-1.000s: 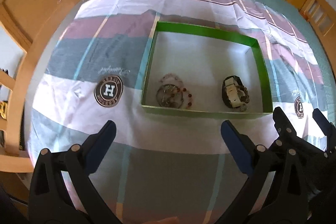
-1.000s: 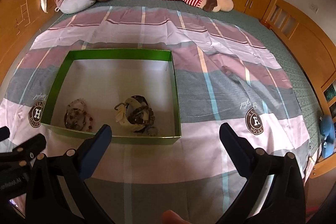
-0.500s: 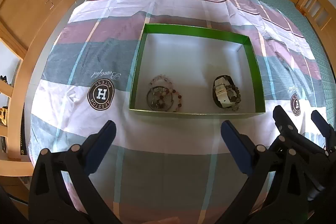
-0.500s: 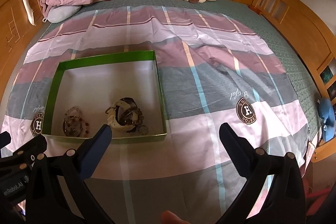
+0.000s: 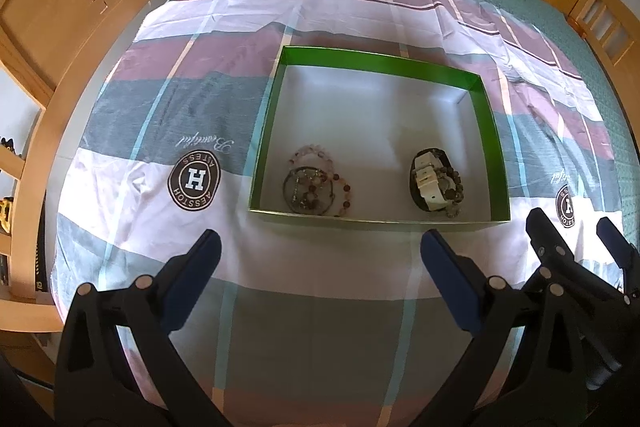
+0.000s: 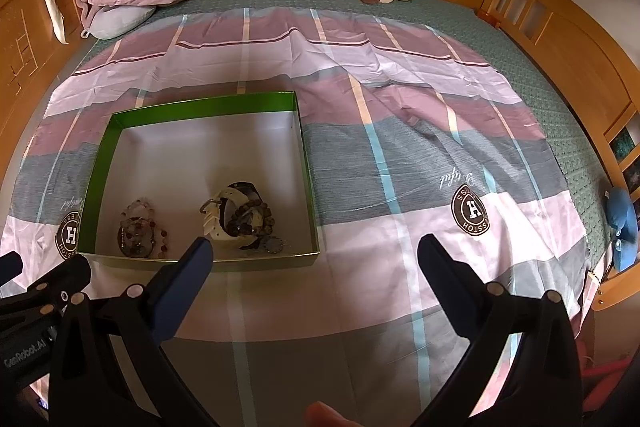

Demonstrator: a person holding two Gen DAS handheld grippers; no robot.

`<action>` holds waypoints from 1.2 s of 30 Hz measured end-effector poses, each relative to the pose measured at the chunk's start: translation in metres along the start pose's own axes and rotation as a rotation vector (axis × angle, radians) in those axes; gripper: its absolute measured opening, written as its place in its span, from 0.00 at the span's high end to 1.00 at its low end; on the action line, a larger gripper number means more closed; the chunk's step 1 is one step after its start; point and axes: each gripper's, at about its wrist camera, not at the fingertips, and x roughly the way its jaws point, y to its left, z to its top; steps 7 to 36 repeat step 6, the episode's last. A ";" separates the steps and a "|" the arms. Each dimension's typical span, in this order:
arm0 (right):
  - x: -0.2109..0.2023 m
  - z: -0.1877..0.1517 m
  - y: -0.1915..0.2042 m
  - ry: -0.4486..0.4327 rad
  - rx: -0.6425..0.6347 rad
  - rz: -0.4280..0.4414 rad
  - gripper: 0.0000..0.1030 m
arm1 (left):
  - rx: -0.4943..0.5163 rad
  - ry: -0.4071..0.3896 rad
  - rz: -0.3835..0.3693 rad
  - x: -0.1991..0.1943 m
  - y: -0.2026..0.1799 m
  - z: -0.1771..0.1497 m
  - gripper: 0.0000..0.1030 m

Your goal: Organize jewelry

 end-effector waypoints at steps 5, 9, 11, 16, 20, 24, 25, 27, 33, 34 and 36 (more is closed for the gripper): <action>-0.003 -0.001 -0.002 -0.021 0.007 0.022 0.01 | 0.014 -0.086 0.017 -0.016 0.003 -0.024 0.02; -0.004 -0.002 -0.006 -0.044 0.017 0.051 0.01 | 0.045 -0.129 0.041 -0.024 0.002 -0.037 0.02; -0.004 -0.002 -0.006 -0.044 0.017 0.051 0.01 | 0.045 -0.129 0.041 -0.024 0.002 -0.037 0.02; -0.004 -0.002 -0.006 -0.044 0.017 0.051 0.01 | 0.045 -0.129 0.041 -0.024 0.002 -0.037 0.02; -0.004 -0.002 -0.006 -0.044 0.017 0.051 0.01 | 0.045 -0.129 0.041 -0.024 0.002 -0.037 0.02; -0.004 -0.002 -0.006 -0.044 0.017 0.051 0.01 | 0.045 -0.129 0.041 -0.024 0.002 -0.037 0.02; -0.004 -0.002 -0.006 -0.044 0.017 0.051 0.01 | 0.045 -0.129 0.041 -0.024 0.002 -0.037 0.02; -0.004 -0.002 -0.006 -0.044 0.017 0.051 0.01 | 0.045 -0.129 0.041 -0.024 0.002 -0.037 0.02; -0.004 -0.002 -0.006 -0.044 0.017 0.051 0.01 | 0.045 -0.129 0.041 -0.024 0.002 -0.037 0.02; -0.004 -0.002 -0.006 -0.044 0.017 0.051 0.01 | 0.045 -0.129 0.041 -0.024 0.002 -0.037 0.02; -0.004 -0.002 -0.006 -0.044 0.017 0.051 0.01 | 0.045 -0.129 0.041 -0.024 0.002 -0.037 0.02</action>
